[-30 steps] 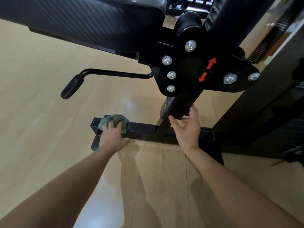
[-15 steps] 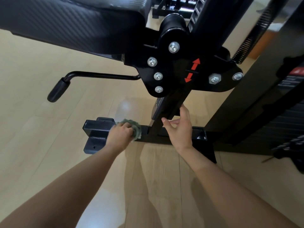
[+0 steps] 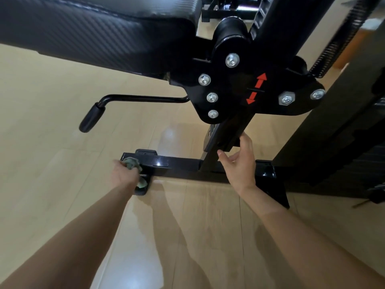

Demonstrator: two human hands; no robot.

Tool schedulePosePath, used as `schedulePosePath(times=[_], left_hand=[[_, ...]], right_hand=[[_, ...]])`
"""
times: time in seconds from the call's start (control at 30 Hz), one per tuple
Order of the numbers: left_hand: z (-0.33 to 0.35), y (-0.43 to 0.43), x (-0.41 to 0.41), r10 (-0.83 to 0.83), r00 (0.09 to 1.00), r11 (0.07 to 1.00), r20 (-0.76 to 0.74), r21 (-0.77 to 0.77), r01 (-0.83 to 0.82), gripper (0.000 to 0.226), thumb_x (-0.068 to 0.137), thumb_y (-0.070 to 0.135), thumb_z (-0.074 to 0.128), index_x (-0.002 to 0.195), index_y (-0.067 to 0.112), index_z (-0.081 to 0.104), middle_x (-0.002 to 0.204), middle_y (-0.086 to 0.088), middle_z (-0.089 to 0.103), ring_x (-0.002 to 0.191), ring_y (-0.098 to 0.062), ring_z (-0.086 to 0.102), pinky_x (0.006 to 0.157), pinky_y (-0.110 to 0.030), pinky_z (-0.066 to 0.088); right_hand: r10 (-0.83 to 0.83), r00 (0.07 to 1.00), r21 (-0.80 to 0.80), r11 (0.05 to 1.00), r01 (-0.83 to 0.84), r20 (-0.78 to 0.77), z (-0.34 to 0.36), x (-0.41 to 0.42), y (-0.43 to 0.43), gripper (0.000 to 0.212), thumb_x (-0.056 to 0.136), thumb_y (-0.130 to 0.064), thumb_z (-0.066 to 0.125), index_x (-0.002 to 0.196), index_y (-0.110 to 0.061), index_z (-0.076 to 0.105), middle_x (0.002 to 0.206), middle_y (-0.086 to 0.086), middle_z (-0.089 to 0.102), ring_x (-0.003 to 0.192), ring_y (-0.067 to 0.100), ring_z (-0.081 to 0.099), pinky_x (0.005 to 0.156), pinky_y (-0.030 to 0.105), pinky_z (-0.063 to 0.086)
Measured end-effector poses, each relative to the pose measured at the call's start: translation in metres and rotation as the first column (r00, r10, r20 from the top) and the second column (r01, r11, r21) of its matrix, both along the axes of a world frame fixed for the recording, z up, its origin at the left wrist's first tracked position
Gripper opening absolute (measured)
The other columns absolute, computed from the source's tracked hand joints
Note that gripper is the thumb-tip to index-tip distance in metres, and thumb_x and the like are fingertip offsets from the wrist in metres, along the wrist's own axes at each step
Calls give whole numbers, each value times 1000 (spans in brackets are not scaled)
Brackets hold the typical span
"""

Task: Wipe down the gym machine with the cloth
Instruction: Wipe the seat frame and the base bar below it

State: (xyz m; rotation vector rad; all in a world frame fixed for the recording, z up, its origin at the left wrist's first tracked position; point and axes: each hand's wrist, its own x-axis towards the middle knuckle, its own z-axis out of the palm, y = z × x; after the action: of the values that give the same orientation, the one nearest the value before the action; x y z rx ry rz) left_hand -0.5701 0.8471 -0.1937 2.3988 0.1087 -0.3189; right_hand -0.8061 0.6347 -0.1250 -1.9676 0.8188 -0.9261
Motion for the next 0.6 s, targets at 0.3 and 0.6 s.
schedulePosePath(times=[0.3,0.6], left_hand=[[-9,-35,-28,105,824,773,-556,-476,-420,21,88,-9,62,104,4,69,89,-15,68,67,-25,66,47,-25,55],[-1,-86,-103,-151,757,740,-635,-581,-340,21,102,12,57,123,8,60,118,-16,68,105,-29,70,67,-35,60]], right_hand=[[18,999,22,1000,-17,-37,4,-3,-1,72,85,-17,79,146,-27,41,142,-7,48,69,7,62,66,9,49],[111,985,61,993,-103,-132,14,-16,-16,71,86,-9,74,145,-31,41,137,-22,46,100,26,66,91,41,58]])
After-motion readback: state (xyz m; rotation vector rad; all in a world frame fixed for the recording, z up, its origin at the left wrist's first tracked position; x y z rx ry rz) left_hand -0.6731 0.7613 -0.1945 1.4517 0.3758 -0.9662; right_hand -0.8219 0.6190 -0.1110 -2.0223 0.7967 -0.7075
